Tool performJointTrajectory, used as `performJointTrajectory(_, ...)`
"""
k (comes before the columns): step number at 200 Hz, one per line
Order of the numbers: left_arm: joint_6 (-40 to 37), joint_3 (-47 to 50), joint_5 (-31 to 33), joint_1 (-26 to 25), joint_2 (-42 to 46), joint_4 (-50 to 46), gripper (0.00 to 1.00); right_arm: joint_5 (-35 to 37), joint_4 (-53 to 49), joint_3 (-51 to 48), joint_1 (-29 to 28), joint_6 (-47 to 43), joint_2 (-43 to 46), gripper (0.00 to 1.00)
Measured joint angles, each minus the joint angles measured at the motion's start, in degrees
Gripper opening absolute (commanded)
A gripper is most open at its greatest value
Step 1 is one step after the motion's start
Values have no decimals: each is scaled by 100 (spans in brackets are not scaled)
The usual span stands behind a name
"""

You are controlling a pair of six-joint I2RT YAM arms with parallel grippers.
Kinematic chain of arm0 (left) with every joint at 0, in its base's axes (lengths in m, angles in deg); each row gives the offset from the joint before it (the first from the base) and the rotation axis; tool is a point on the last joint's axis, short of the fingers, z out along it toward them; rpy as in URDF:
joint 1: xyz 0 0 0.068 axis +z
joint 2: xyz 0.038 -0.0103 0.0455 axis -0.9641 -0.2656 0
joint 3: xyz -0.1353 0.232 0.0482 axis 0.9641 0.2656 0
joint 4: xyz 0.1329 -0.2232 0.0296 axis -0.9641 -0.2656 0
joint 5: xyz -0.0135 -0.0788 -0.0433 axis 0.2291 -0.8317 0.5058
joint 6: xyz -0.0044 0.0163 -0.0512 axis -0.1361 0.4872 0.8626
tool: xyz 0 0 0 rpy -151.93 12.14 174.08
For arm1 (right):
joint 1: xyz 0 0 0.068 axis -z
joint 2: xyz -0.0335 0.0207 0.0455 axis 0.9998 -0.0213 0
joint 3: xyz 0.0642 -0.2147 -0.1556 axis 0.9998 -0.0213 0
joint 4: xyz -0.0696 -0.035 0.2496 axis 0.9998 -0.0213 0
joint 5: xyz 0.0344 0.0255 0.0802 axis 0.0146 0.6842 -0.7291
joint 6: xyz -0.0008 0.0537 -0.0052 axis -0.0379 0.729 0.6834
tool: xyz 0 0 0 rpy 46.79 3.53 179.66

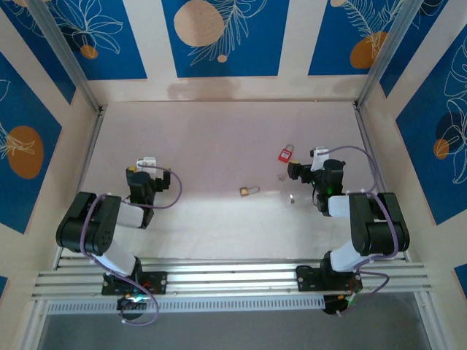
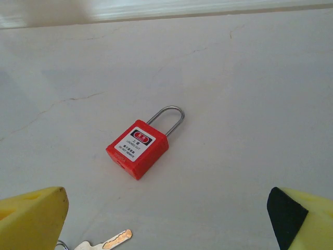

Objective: Unlock with the key

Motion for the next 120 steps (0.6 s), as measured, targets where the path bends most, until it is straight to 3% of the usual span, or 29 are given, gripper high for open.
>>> performJointTrajectory(120,2,0,-39,2,0,0,100,-129,-2,0,81,2,0,99)
